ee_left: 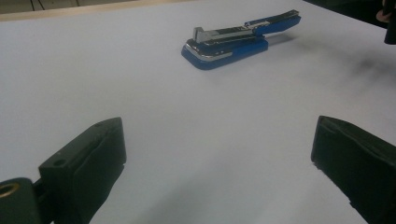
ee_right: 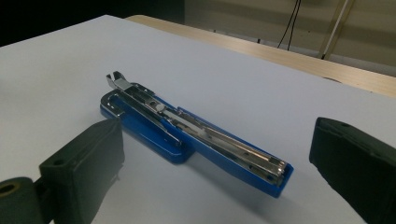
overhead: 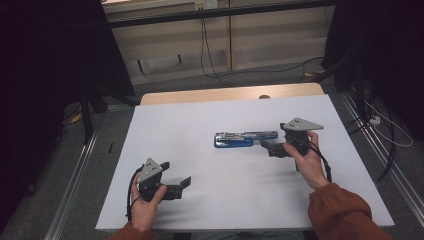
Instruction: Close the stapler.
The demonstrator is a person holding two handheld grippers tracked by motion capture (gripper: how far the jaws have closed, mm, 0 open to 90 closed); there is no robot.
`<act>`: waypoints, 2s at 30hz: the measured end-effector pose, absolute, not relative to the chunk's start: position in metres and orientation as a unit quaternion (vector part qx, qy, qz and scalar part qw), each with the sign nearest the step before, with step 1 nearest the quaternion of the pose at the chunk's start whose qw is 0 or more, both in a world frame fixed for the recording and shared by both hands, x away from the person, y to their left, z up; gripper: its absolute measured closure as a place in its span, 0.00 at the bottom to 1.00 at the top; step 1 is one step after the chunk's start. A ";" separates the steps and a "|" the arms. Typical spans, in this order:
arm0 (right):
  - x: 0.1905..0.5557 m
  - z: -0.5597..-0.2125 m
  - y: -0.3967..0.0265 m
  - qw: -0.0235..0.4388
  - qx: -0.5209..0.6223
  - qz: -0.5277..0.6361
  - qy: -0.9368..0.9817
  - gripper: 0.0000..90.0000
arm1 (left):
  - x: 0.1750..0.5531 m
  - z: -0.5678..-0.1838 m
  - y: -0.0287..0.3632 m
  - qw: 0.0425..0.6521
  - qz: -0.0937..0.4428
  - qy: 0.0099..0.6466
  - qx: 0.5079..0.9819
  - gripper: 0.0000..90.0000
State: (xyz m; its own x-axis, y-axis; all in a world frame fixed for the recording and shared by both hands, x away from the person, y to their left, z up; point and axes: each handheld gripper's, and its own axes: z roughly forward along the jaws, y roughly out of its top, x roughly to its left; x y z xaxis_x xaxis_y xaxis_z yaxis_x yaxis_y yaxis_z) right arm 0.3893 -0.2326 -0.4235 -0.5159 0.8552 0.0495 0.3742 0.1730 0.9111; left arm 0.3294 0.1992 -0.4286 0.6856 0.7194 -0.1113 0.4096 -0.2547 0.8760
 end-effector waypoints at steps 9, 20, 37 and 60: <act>0.373 -0.424 -0.249 0.285 0.434 0.475 0.711 0.02 | 0.330 -0.426 0.204 0.494 0.159 0.367 0.772 0.06; 0.362 -0.435 -0.263 0.271 0.454 0.478 0.701 0.06 | 0.333 -0.427 0.202 0.516 0.143 0.379 0.755 0.06; 0.356 -0.438 -0.270 0.270 0.463 0.453 0.712 0.38 | 0.338 -0.422 0.192 0.515 0.135 0.392 0.750 0.07; 0.364 -0.442 -0.278 0.257 0.475 0.414 0.733 1.00 | 0.362 -0.425 0.157 0.506 0.142 0.363 0.769 0.06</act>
